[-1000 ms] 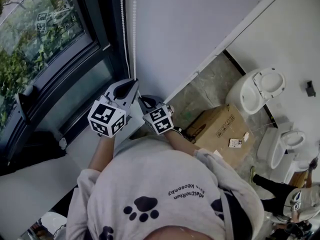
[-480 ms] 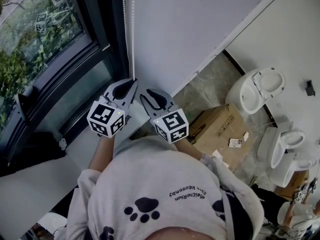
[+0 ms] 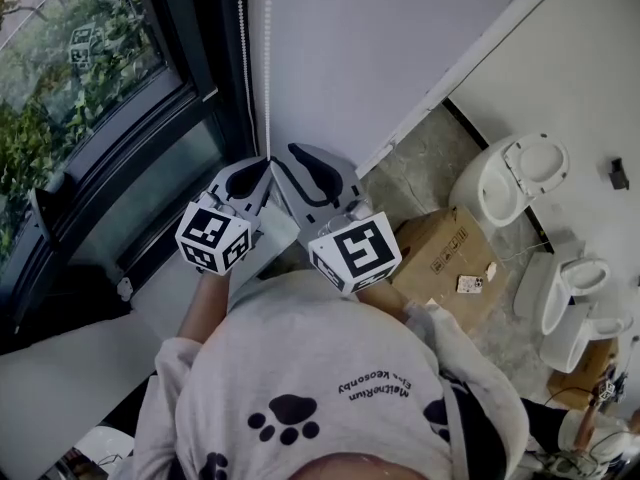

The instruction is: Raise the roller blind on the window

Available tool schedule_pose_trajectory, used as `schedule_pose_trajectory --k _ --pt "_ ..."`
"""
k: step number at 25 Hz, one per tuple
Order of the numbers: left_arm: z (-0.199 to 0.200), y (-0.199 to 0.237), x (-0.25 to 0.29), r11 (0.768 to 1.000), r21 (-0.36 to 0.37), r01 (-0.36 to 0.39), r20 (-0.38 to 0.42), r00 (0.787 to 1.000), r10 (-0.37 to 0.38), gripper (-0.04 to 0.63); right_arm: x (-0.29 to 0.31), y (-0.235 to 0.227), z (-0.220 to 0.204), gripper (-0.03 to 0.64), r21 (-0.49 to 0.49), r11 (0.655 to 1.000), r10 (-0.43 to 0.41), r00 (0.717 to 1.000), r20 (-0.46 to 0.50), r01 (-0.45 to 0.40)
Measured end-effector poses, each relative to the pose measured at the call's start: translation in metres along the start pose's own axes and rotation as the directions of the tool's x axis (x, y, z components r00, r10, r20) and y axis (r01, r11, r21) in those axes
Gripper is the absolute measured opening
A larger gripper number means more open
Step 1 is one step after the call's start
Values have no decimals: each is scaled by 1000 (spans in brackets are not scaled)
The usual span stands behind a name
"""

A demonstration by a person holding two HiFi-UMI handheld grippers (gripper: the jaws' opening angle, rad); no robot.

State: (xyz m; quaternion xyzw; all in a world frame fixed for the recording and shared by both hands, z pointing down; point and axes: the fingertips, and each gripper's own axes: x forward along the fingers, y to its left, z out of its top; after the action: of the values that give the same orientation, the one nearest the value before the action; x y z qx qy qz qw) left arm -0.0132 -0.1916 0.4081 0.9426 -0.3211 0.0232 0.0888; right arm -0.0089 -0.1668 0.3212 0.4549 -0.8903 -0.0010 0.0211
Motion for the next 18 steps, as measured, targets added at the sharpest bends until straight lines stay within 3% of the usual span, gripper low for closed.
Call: schedule_pose_trajectory --k 10,18 --pt "0 -3 1 1000 0 1 4 1000 -1 8 21 -3 65 106 -61 998 6 996 90 -1" --pt "0 -5 -1 1000 -1 1 6 1000 -1 8 33 -4 80 86 -70 998 11 996 86 -5"
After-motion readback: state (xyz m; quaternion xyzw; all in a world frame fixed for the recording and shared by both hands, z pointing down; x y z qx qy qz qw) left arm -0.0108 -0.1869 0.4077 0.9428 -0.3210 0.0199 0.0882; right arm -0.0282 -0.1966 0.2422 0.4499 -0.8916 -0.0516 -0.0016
